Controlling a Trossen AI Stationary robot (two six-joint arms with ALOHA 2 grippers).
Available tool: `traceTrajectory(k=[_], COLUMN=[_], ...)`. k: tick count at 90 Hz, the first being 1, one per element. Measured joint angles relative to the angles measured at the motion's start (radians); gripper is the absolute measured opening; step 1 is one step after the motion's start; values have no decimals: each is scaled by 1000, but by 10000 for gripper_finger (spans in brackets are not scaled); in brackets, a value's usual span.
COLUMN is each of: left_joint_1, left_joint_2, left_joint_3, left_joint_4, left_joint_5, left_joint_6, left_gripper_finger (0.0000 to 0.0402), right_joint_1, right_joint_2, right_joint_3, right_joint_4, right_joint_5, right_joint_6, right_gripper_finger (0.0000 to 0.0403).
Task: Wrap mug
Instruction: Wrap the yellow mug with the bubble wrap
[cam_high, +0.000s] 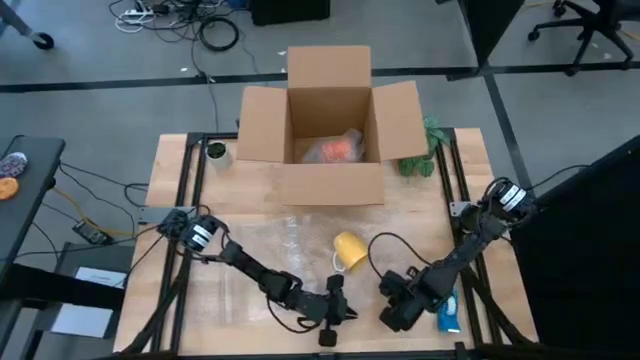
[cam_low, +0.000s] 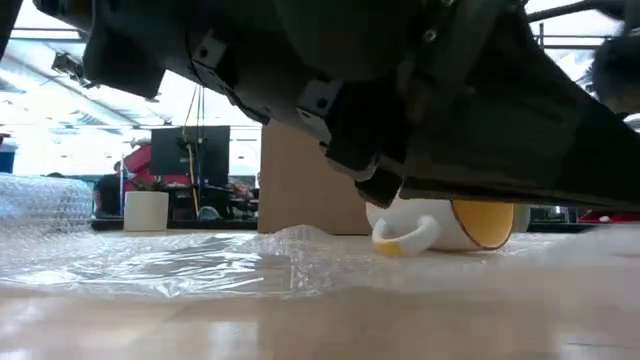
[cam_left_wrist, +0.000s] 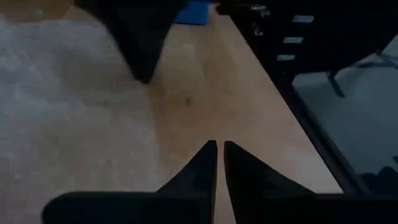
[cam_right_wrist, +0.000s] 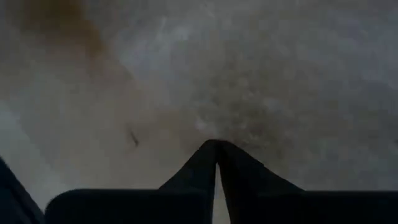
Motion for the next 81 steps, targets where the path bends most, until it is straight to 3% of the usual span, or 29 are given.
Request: traceTrajectory(k=[28,44,60,81], left_joint_1=[6,26,60,99], left_joint_2=[15,15,15,15], left_joint_3=[0,0,1,1], left_joint_4=[11,52,72,61], left_joint_5=[-45,-77,-138,-146], left_joint_6=[-28,-48,-52,-121], left_gripper_finger=[14,14,14,14], right_joint_1=[-46,-83,-127,-97], right_joint_2=[-98,-109,-109,-144], right_joint_3=[-3,-3,-3,-2], right_joint_4=[-5,2,123,209], right_joint_5=[230,285,307,213], right_joint_6=[-81,-148,-275,-318], right_gripper_finger=[0,0,0,0])
